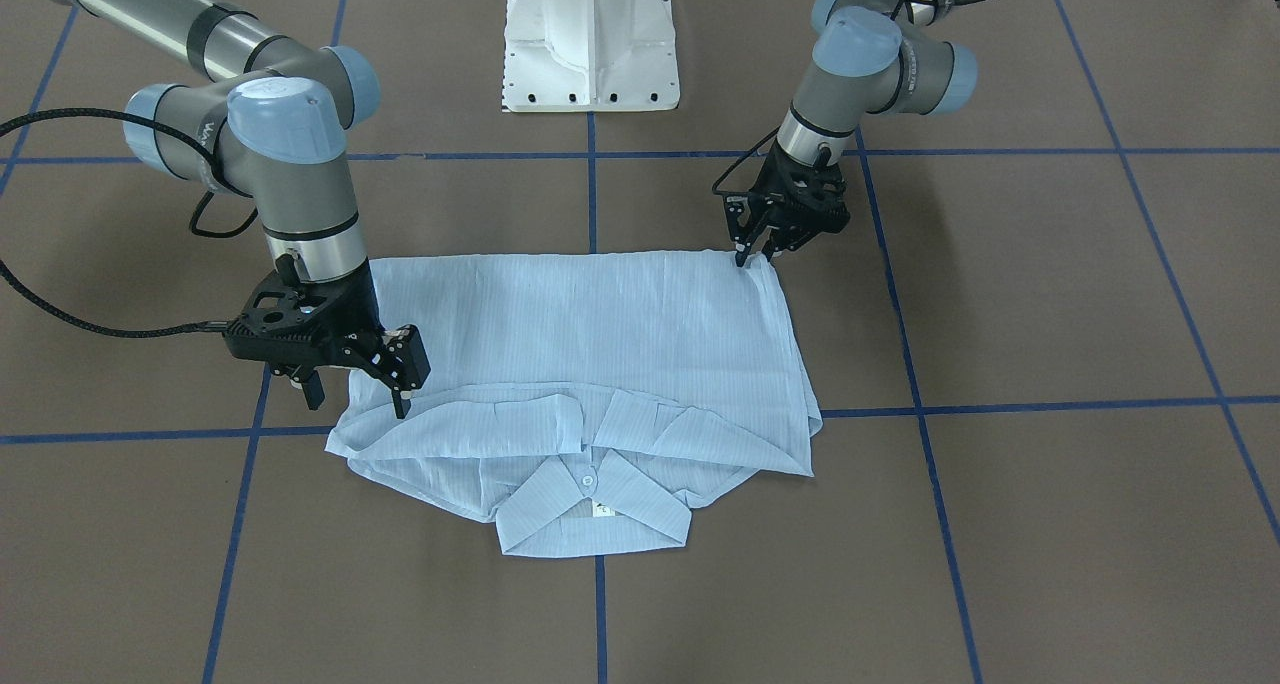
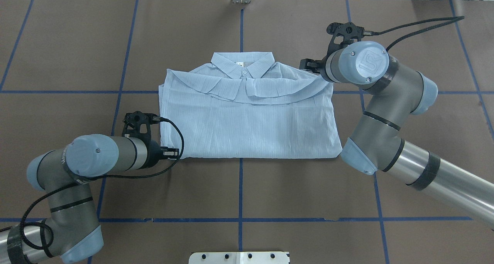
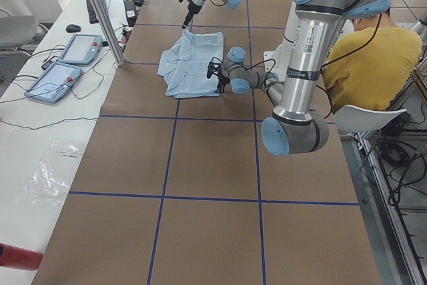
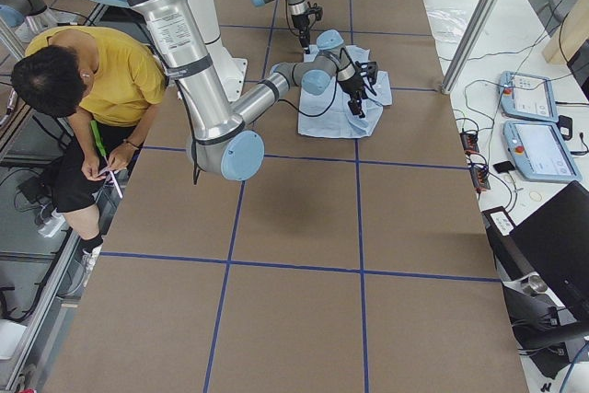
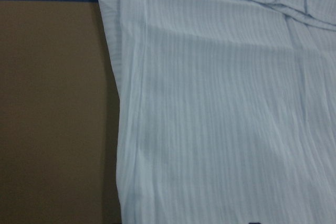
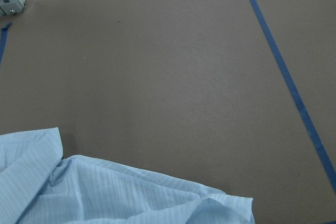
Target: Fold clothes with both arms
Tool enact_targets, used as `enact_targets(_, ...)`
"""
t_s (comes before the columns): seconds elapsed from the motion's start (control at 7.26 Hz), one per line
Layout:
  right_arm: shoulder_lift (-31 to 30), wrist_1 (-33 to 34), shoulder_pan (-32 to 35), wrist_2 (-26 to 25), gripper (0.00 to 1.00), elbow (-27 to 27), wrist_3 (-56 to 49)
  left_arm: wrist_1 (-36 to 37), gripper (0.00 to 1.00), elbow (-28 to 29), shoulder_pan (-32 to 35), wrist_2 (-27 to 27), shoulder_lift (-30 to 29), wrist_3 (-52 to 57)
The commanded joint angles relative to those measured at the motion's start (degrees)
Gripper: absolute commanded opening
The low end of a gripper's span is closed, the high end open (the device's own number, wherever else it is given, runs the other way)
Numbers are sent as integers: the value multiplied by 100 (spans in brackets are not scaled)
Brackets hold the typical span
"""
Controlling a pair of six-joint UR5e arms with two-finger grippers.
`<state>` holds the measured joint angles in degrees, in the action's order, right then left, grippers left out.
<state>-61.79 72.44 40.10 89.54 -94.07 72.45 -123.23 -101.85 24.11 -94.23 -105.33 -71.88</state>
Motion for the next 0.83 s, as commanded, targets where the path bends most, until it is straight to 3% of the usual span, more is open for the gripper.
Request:
enact_targets(0.0,0,-1,-11,-6,100,-15,32,53,0,-246,66,-8,91,42)
enact_targets(0.28,52,-1,-46,-6,100,-15,93,53,0,-406,783,1,678,1116)
enact_targets(0.55,79,-1,-195,-15,100,-189,172,-16,0,415,2178,-25,576,2593)
enact_targets(0.69,88,-1,-283,-24,100,-312,338,-17,0,1143,2707,-25,-103,2974)
